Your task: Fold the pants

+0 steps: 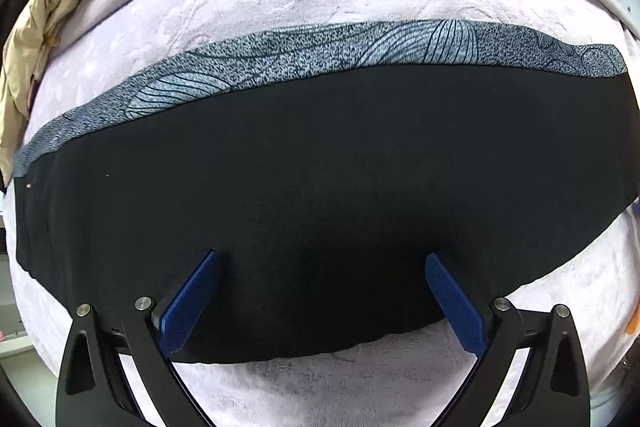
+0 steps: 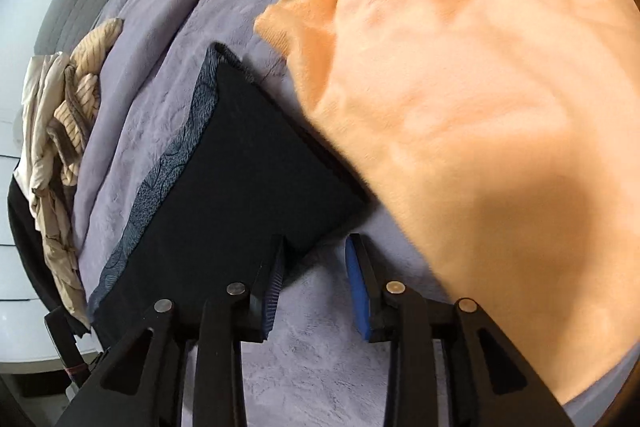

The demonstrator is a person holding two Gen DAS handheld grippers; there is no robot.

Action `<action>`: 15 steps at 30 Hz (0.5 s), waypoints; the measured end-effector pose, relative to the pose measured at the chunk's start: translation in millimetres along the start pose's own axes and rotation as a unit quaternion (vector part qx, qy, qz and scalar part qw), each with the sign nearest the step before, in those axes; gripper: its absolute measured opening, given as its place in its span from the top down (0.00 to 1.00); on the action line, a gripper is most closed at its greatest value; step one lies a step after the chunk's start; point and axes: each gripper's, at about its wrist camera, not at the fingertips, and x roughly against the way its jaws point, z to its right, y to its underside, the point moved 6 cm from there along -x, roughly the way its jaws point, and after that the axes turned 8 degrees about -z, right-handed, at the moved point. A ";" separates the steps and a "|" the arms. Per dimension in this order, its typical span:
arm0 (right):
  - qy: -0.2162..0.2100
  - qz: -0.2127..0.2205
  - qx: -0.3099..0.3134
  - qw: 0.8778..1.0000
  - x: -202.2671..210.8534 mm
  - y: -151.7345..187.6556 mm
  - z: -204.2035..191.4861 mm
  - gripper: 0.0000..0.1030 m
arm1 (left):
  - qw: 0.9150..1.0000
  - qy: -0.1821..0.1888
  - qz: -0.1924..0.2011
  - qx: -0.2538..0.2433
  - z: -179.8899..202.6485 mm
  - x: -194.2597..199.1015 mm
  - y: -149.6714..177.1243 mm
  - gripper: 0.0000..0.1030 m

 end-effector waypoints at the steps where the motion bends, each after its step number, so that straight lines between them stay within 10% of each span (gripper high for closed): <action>1: -0.010 0.021 0.012 1.000 11.3 -0.1 -5.4 0.67 | 1.000 0.003 0.001 0.000 0.0 -1.0 -0.8 0.01; 5: -0.023 0.005 0.108 0.994 2.9 -11.8 -53.2 0.67 | 1.000 0.005 0.003 -0.005 -2.2 -7.2 7.7 0.00; 10: 0.115 -0.047 0.179 0.976 -52.0 -22.0 -70.3 0.63 | 1.000 0.006 -0.004 -0.006 5.9 -12.7 5.5 0.00; 15: 0.119 -0.047 0.210 0.969 -54.5 -16.5 -86.9 0.30 | 1.000 0.001 -0.006 -0.008 -4.6 -8.6 9.2 0.00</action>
